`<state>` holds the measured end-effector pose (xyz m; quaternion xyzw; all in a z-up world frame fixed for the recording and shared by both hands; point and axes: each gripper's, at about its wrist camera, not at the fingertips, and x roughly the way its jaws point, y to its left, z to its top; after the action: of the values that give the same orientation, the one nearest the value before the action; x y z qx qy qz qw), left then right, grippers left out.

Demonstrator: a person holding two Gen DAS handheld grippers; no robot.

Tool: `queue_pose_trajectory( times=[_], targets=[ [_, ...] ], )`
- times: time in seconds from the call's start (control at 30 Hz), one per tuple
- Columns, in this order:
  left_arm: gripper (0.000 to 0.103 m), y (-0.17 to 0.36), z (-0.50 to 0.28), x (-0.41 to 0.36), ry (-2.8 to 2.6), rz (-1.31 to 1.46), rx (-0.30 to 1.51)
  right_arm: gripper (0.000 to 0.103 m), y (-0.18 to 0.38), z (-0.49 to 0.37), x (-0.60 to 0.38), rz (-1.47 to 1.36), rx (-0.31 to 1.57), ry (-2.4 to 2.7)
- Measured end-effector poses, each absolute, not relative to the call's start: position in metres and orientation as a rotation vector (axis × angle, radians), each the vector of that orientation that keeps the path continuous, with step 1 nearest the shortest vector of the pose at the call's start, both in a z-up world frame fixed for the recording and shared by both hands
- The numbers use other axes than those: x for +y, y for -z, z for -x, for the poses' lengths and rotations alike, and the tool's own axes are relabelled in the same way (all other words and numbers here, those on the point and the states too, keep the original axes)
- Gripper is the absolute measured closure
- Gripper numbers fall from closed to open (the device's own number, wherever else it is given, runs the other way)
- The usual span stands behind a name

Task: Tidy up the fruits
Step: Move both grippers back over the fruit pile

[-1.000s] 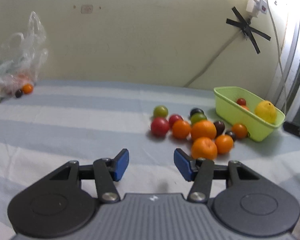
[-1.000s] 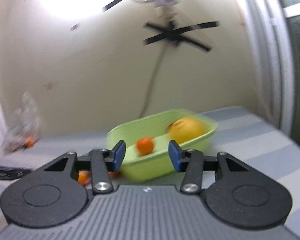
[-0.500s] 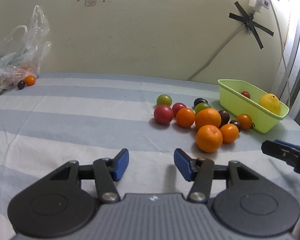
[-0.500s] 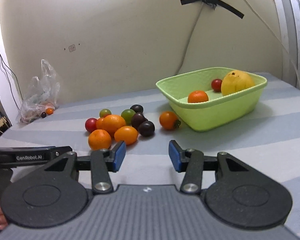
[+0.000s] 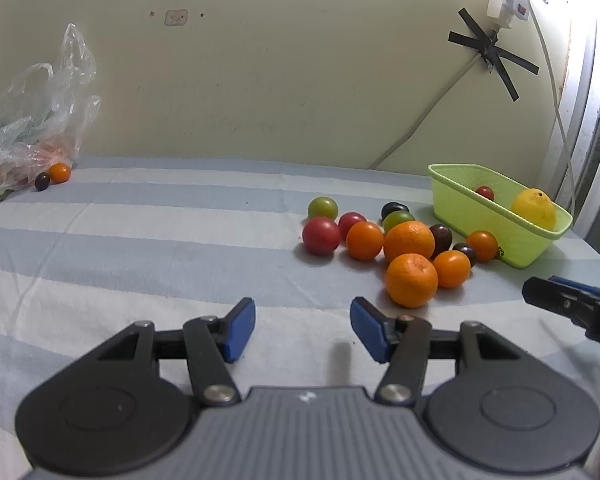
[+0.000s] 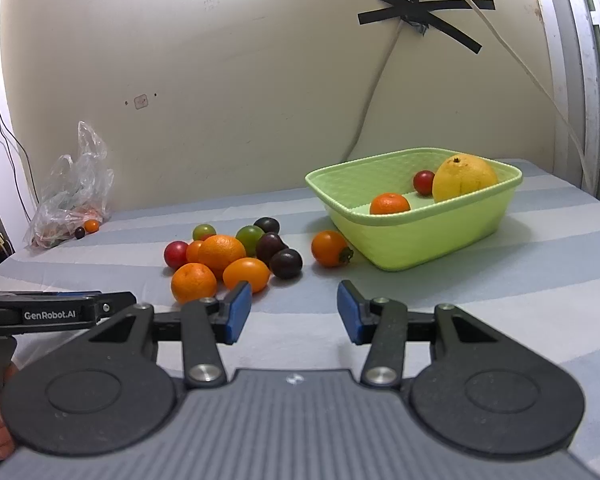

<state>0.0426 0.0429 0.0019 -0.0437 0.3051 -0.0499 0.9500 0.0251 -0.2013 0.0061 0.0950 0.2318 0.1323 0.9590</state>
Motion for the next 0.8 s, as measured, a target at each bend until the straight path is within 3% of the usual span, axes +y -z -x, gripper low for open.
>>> queue_pose_trajectory(
  times=[0.8],
  targets=[
    [0.044,-0.0033,-0.0387,0.0400,0.117,0.073,0.592,0.053,-0.0049,-0.0248,-0.2013,-0.195,0.470,-0.268]
  ],
)
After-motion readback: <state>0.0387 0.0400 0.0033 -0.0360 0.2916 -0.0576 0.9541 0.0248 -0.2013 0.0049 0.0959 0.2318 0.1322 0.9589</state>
